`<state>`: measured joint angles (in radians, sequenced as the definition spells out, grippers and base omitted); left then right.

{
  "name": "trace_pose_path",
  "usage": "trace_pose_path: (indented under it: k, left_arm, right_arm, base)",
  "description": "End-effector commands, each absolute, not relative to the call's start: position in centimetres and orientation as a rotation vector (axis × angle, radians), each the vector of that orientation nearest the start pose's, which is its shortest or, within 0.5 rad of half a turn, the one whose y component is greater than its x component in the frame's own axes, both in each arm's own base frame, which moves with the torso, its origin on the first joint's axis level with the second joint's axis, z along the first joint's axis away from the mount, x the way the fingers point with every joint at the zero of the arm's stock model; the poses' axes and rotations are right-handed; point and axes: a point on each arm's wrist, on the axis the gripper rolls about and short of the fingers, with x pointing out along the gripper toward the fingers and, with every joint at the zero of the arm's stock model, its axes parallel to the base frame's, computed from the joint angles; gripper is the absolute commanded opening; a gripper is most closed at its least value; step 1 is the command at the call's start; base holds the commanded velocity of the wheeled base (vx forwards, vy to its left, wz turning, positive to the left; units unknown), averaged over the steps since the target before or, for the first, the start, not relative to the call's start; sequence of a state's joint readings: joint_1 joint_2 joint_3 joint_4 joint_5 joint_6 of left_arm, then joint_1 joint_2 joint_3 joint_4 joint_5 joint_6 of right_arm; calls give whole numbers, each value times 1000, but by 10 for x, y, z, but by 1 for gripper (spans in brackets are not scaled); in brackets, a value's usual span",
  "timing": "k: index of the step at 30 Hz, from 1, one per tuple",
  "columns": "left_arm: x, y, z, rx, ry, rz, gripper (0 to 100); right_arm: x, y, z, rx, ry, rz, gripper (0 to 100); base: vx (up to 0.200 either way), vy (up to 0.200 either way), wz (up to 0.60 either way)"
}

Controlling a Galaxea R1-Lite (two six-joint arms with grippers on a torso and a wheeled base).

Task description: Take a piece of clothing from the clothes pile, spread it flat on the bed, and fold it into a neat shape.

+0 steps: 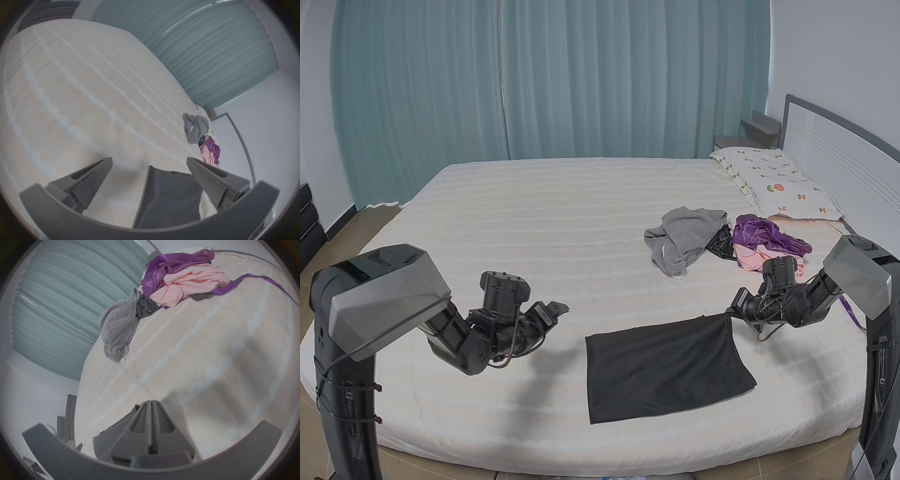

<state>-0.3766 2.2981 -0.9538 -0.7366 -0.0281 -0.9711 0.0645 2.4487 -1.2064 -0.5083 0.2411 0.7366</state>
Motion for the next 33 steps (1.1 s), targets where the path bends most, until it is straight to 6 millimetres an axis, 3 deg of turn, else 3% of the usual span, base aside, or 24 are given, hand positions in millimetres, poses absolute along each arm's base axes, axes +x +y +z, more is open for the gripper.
trace_pose_path:
  k: [1, 2, 6, 23, 24, 33]
  left_arm:
    - [374, -175, -11, -756, 775, -110, 100]
    - [376, -194, -20, -731, 788, -141, 100]
    - [380, -210, -24, -708, 777, -180, 100]
    - [403, -239, -44, -614, 776, -142, 100]
    - [403, -239, -44, -613, 775, -137, 0]
    - [404, -238, -44, -600, 723, -65, 0]
  right_arm:
    - [432, 36, -17, 760, 812, 15, 0]
    - [432, 37, -18, 758, 815, 17, 0]
    - [432, 41, -19, 757, 819, 23, 0]
    - [432, 43, -19, 768, 819, 16, 0]
    - [432, 43, -20, 769, 814, 16, 0]
    - [433, 43, -21, 773, 791, 24, 0]
  base:
    - [0, 0, 0]
    - [0, 0, 0]
    - [0, 0, 0]
    - [0, 0, 0]
    - [0, 0, 0]
    - [0, 0, 0]
